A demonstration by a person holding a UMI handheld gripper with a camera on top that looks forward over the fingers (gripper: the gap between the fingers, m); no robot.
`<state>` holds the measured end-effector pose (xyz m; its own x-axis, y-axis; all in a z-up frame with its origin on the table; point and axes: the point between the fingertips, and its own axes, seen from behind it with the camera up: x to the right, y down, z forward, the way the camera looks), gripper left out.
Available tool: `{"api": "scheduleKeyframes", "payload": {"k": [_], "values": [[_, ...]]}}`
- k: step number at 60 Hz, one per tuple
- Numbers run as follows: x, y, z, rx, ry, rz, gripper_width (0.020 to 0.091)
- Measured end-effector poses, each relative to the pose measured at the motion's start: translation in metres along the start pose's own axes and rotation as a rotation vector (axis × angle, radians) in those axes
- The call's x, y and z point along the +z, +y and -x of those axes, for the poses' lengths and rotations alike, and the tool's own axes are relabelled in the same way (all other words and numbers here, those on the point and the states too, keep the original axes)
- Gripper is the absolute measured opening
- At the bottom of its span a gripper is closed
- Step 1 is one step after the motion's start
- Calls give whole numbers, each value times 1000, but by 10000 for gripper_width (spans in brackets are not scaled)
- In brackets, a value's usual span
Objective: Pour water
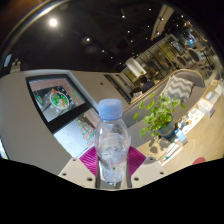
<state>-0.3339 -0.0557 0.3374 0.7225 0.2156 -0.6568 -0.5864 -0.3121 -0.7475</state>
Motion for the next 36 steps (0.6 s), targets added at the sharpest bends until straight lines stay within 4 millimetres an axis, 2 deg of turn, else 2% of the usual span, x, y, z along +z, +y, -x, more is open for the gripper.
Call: {"api": "scheduleKeyframes", "payload": {"k": [6, 12, 17, 18, 25, 30, 36], "values": [[-15, -29, -46, -224, 90, -32, 346], [-18, -29, -118, -420, 199, -2, 348], [-21, -13, -177, -532, 278, 55, 348], [-21, -6, -194, -547, 290, 66, 347], [-26, 24, -256, -601, 352, 153, 348], [-29, 44, -288, -608, 368, 189, 348], [-30, 63, -310, -615, 380, 228, 350]]}}
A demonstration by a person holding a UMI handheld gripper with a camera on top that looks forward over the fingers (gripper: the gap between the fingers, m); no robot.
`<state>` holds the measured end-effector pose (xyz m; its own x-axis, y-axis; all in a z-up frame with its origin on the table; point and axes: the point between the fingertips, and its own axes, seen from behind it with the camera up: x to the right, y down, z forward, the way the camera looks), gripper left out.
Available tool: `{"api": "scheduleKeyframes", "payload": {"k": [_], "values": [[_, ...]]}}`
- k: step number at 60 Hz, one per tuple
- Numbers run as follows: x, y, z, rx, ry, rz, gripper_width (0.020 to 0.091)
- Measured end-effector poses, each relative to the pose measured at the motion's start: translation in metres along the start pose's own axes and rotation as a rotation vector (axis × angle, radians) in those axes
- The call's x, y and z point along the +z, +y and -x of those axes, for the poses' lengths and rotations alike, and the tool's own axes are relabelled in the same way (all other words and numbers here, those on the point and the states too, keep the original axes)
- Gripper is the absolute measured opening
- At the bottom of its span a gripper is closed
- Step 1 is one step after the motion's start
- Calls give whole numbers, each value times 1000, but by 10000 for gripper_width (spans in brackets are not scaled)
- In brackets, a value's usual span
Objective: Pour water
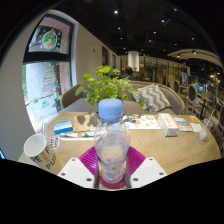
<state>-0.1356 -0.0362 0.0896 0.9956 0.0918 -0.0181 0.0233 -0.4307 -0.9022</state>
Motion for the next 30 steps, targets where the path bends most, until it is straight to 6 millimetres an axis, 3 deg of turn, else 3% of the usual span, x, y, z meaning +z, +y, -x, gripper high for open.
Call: {"api": "scheduleKeyframes", "payload": {"k": [2, 6, 18, 25, 30], "values": [[0, 8, -2, -4, 2, 7, 354], [-1, 6, -2, -8, -2, -29, 356], [-4, 7, -8, 8, 23, 18, 580], [-28, 4, -9, 41, 13, 61, 861], [-58, 3, -9, 57, 9, 95, 854]]}}
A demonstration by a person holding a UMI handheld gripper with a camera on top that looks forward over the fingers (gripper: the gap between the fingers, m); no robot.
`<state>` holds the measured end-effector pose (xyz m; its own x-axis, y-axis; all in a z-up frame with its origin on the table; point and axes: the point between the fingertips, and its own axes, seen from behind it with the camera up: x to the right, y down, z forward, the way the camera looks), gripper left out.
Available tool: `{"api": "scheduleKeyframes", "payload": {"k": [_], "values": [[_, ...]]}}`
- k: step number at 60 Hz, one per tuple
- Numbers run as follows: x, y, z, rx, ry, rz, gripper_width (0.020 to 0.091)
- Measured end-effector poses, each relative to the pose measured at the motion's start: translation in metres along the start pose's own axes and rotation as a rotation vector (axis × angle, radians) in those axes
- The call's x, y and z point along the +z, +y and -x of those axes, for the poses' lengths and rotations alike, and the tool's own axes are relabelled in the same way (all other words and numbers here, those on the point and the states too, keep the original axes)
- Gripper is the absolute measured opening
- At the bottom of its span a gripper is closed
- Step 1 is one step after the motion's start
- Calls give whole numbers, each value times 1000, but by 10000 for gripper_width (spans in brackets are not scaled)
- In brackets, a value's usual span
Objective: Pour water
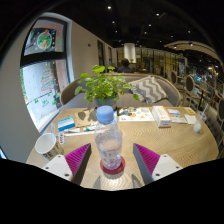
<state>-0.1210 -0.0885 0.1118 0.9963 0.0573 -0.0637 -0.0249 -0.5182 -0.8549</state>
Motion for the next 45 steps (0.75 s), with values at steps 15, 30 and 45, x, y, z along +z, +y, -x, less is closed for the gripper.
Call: {"api": "scheduleKeyframes", "payload": {"k": [15, 30, 45], "values": [[-116, 24, 3, -3, 19, 125, 853], [-177, 42, -8, -56, 54, 145, 855], [-183, 44, -17, -34, 60, 139, 855]]}}
